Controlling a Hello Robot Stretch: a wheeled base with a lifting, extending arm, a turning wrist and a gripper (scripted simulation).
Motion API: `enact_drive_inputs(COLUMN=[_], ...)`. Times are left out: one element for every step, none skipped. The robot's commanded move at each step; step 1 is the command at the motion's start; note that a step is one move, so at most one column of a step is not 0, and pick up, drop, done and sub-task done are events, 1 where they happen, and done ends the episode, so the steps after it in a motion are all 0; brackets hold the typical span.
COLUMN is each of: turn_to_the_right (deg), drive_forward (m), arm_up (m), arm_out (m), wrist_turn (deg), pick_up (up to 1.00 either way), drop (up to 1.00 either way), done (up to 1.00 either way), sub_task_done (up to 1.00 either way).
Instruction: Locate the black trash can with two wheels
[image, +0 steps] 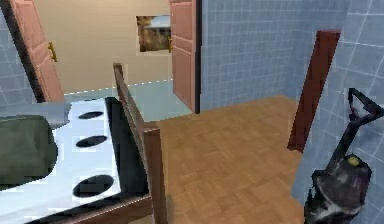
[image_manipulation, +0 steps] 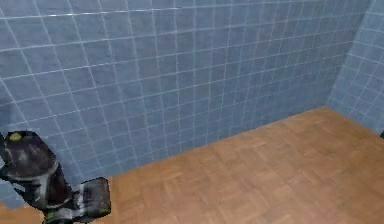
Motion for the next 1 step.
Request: enact_drive_inputs(turn_to_the_right=[18.0], drive_forward=[0.00], arm_up=[0.00], arm_out=[0.00], wrist_turn=[0.0], pick_up=[0.00], drop=[0.00], done=[0.00], sub_task_done=[0.00])
